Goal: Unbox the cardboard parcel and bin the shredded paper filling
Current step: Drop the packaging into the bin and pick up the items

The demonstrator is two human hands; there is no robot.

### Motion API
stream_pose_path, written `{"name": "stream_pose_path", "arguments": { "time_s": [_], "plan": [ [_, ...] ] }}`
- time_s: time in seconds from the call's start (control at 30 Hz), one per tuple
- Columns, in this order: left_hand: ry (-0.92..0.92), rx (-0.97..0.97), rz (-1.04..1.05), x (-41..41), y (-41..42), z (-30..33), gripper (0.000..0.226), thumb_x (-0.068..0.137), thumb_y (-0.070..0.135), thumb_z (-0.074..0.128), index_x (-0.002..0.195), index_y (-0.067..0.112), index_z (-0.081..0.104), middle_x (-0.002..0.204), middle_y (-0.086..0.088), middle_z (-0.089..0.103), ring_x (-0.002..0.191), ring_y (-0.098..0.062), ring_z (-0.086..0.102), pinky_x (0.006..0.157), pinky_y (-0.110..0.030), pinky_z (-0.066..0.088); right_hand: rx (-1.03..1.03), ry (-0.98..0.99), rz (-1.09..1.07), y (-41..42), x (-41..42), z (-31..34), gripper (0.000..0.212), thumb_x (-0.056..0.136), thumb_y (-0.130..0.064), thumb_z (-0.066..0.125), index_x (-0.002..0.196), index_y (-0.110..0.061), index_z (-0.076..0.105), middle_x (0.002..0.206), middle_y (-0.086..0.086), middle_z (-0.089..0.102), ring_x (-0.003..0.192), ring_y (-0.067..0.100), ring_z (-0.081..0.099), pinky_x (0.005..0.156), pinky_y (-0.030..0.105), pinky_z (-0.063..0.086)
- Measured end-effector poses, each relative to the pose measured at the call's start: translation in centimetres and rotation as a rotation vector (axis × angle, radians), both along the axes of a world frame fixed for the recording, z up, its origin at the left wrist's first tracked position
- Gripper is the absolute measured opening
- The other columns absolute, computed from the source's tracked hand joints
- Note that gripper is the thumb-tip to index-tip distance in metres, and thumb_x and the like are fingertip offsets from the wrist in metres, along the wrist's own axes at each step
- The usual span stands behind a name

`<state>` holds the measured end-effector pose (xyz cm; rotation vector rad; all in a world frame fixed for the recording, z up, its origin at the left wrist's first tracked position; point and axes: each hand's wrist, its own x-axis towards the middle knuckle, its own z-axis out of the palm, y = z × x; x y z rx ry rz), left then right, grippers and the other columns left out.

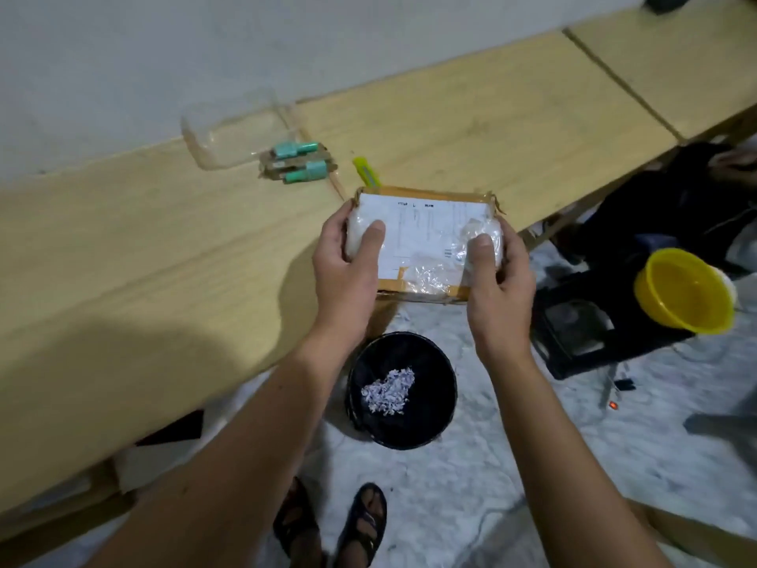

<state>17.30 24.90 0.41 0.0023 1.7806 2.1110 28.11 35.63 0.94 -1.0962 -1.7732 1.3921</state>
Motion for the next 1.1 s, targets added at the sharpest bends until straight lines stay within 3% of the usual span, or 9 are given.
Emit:
{"name": "stream_pose_path", "arguments": {
  "time_s": [0.17,0.3,0.43,0.5,0.57,0.67,0.77,0.9,1.1],
  "plan": [
    [-0.041,-0.125,-0.248,8.1,3.8,-4.8,0.036,0.099,0.025,0.065,0.133,0.032,0.056,0.12,0.013,0.069,0.106,-0.004,0.069,0.091,-0.029,0.059,-0.095,-0.081,-0.138,2.4,9.8,-4.1,0.046,0.104,-0.04,0.057,0.148,-0.031,0.049,0.138,-0.009,0.063,0.123,0.005,0.063,0.103,0.038,0.055],
    [-0.063,-0.216,-0.362,12.1,4.1,-8.5,0.042,0.101,0.019,0.062,0.142,0.021,0.05,0.115,0.017,0.064,0.091,0.014,0.066,0.075,-0.012,0.053,-0.194,-0.117,-0.195,2.4,14.5,-8.3,0.047,0.101,-0.043,0.06,0.145,-0.031,0.052,0.132,-0.009,0.066,0.118,0.009,0.067,0.099,0.046,0.058],
    [-0.091,-0.293,-0.406,13.9,3.2,-11.4,0.045,0.102,0.016,0.061,0.146,0.016,0.047,0.118,0.01,0.065,0.09,0.013,0.066,0.075,-0.013,0.055,-0.272,-0.132,-0.22,1.5,16.5,-11.6,0.048,0.098,-0.043,0.063,0.144,-0.031,0.053,0.132,-0.007,0.066,0.116,0.01,0.067,0.096,0.045,0.059],
    [-0.116,-0.334,-0.422,14.0,2.9,-12.7,0.046,0.102,0.018,0.061,0.146,0.018,0.047,0.122,0.007,0.066,0.096,0.006,0.068,0.079,-0.017,0.058,-0.308,-0.145,-0.213,1.0,16.9,-12.8,0.049,0.099,-0.039,0.065,0.145,-0.027,0.053,0.131,-0.005,0.067,0.114,0.009,0.068,0.094,0.041,0.06],
    [-0.119,-0.381,-0.442,13.8,2.6,-13.7,0.051,0.101,0.025,0.063,0.149,0.02,0.046,0.133,0.004,0.065,0.11,-0.007,0.068,0.095,-0.031,0.058,-0.33,-0.16,-0.198,0.6,17.0,-14.0,0.054,0.097,-0.041,0.067,0.146,-0.024,0.052,0.134,-0.004,0.066,0.117,0.009,0.067,0.098,0.04,0.059],
    [-0.097,-0.455,-0.469,13.3,2.1,-14.6,0.067,0.098,0.031,0.066,0.157,0.02,0.034,0.156,0.004,0.047,0.138,-0.008,0.046,0.119,-0.037,0.038,-0.355,-0.195,-0.176,0.2,17.2,-15.4,0.057,0.098,-0.04,0.065,0.15,-0.022,0.049,0.15,-0.003,0.055,0.138,0.012,0.052,0.116,0.04,0.045],
    [-0.08,-0.498,-0.502,12.5,1.6,-15.1,0.074,0.1,0.03,0.064,0.161,0.017,0.024,0.167,0.002,0.029,0.152,-0.011,0.027,0.12,-0.027,0.024,-0.357,-0.242,-0.162,-0.1,17.5,-16.4,0.053,0.099,-0.038,0.065,0.148,-0.023,0.05,0.153,-0.005,0.052,0.144,0.012,0.044,0.121,0.039,0.038],
    [-0.072,-0.491,-0.502,11.8,1.2,-15.4,0.072,0.1,0.027,0.065,0.16,0.017,0.026,0.165,0.002,0.032,0.15,-0.009,0.03,0.116,-0.023,0.024,-0.331,-0.254,-0.151,-0.4,17.2,-16.9,0.046,0.099,-0.031,0.067,0.142,-0.022,0.056,0.143,-0.005,0.06,0.135,0.012,0.054,0.117,0.04,0.043],
    [-0.051,-0.416,-0.502,10.8,1.1,-12.9,0.065,0.101,0.022,0.064,0.157,0.014,0.033,0.163,0.0,0.039,0.15,-0.012,0.036,0.126,-0.036,0.028,-0.283,-0.209,-0.1,-0.4,15.2,-14.9,0.042,0.1,-0.031,0.065,0.141,-0.023,0.056,0.141,-0.006,0.061,0.131,0.011,0.057,0.114,0.036,0.046]
  ]
}}
